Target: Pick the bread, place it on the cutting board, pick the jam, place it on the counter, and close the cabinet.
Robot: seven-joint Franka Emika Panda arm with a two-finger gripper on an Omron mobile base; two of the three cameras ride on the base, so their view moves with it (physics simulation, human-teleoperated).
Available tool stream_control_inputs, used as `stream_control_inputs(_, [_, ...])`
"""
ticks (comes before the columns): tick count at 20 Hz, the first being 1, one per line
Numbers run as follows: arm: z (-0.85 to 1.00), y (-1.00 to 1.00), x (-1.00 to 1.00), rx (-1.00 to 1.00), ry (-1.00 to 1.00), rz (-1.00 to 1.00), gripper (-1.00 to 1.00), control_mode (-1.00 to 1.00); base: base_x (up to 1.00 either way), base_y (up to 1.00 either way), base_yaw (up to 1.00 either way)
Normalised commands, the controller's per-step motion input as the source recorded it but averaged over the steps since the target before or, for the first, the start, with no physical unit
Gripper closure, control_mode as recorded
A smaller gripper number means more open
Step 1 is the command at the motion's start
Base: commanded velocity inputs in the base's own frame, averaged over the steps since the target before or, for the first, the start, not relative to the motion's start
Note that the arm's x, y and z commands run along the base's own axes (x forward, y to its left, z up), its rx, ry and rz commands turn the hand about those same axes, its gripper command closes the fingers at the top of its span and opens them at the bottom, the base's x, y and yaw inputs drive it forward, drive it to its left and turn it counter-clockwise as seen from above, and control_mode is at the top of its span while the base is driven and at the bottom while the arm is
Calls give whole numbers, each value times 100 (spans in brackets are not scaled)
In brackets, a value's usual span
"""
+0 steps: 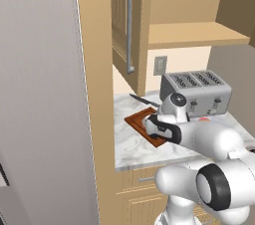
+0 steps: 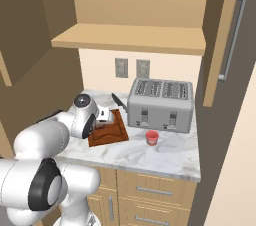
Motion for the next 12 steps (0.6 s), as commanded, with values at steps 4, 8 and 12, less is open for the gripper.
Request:
stream_control_inputs(4, [-13, 0, 0, 0, 2, 0, 100, -100, 0, 0, 0])
stream_control_inputs(8, [-11, 0, 0, 0, 2, 0, 100, -100, 0, 0, 0])
stream_control_inputs(12, [-9, 0, 0, 0, 2, 0, 100, -100, 0, 0, 0])
